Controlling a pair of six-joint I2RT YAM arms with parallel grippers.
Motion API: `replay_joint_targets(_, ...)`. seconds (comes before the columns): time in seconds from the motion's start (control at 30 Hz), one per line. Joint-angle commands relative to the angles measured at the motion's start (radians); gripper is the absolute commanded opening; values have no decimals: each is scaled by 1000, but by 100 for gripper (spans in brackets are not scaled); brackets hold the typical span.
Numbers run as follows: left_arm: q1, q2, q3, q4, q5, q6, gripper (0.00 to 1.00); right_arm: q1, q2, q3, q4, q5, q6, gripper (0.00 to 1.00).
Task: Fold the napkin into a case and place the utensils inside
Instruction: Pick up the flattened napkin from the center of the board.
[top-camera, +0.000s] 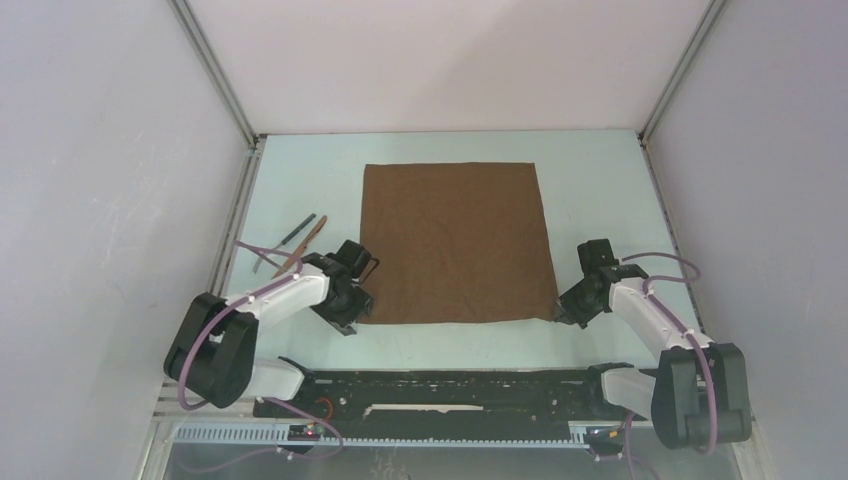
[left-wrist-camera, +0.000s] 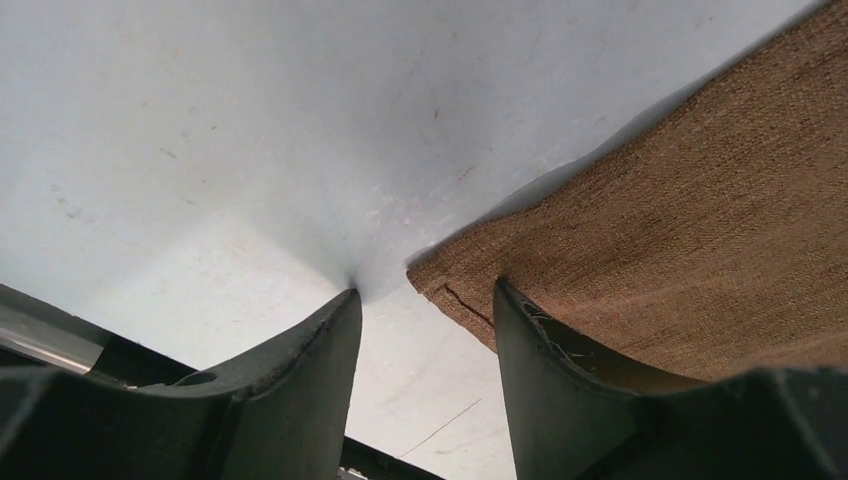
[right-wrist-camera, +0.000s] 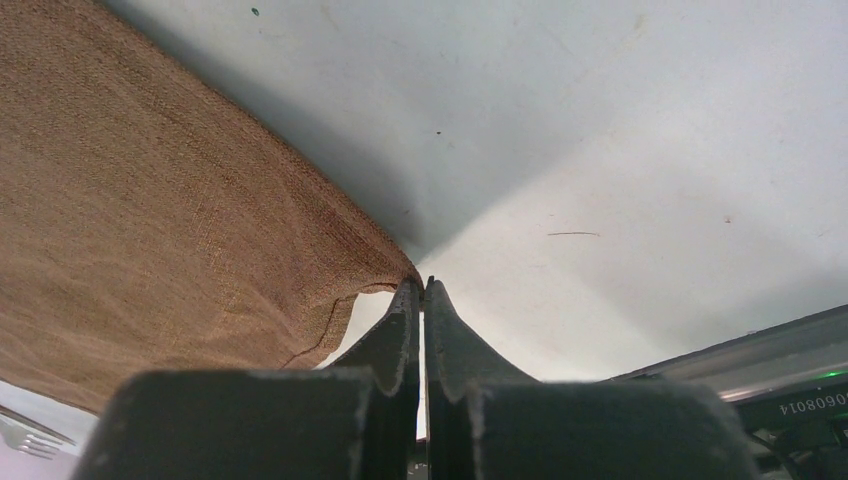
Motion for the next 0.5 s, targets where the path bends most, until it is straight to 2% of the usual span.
replay_joint_targets(0.0,5,63,-49,48,-107,8,55,6,-4,12,-11,29,-15,0)
replay_joint_targets(0.03,5,68,-52,66,-106,17,52,6,-2,12,-9,30,-21,0)
replay_joint_targets(0.13,7,71,-55,123,-128,58,33,8,2,12,4,21,-46,0)
replay_joint_targets(0.23,8,44,-58,165,-142,96,22,9,-9,12,16,16,-64,0)
replay_joint_targets(0.3,9,17,-60,179,-148,109,2,11,-28,12,25,12,-78,0)
replay_joint_targets(0.47,7,-79,-35,173,-154,173,0,14,-100,12,88,-74,-152,0)
